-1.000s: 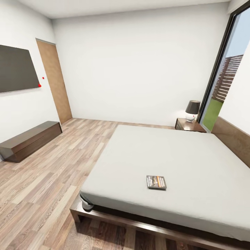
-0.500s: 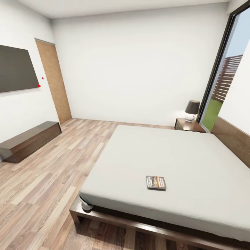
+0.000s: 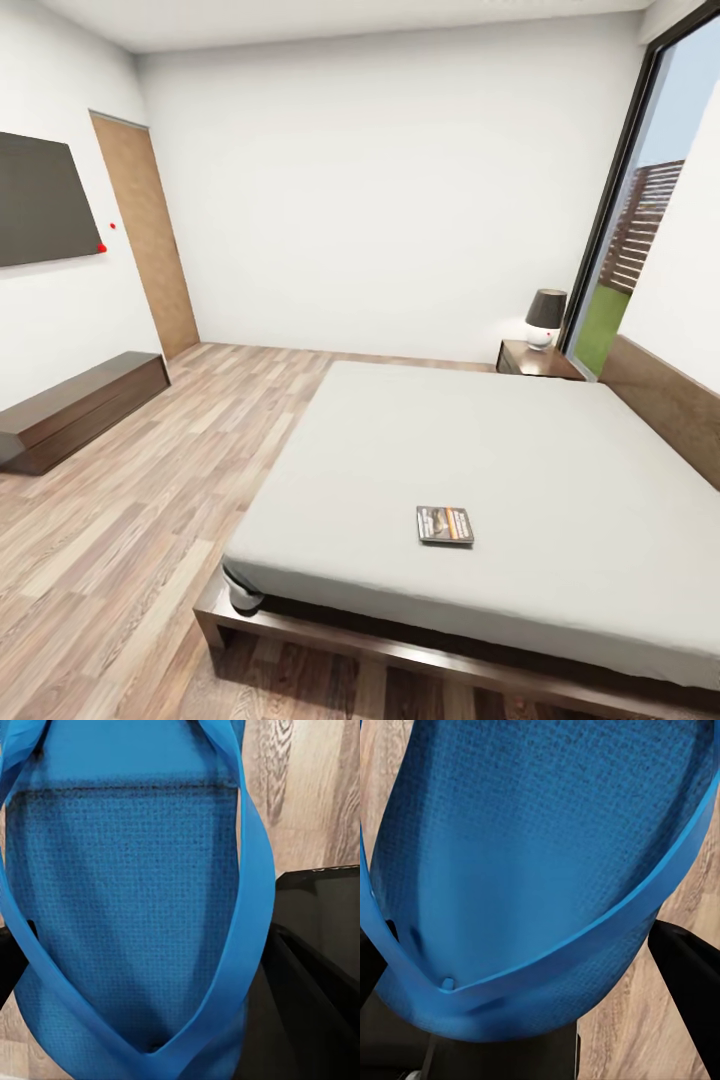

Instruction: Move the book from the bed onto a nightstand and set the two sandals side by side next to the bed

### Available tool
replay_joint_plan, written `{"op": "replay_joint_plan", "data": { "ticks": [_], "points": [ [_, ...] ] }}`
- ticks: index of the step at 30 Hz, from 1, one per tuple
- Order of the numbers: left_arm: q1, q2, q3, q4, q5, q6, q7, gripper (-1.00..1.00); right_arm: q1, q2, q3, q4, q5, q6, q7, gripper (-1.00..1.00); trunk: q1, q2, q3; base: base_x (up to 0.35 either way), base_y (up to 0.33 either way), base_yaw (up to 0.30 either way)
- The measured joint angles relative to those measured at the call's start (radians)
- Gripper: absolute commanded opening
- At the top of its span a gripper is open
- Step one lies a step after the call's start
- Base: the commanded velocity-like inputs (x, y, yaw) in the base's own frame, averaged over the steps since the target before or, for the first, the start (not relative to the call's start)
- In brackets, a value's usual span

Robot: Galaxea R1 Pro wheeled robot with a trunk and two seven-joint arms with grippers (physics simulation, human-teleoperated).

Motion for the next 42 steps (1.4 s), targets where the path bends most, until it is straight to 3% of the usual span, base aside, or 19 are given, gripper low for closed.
{"op": "replay_joint_plan", "data": {
  "ticks": [36, 42],
  "points": [
    [-0.002, 0.0, -0.002, -0.006, 0.0, 0.0, 0.0, -1.0, 0.0, -0.001, 0.0, 0.0, 0.0, 0.0, 0.006, -1.0, 0.0, 0.0, 0.001, 0.0, 0.01, -0.077],
    [-0.007, 0.0, -0.003, -0.009, 0.0, -0.037, 0.0, -1.0, 0.0, -0.001, 0.0, 0.0, 0.0, 0.0, 0.005, -1.0, 0.0, 0.0, 0.001, 0.0, 0.0, -0.001]
  ]
}}
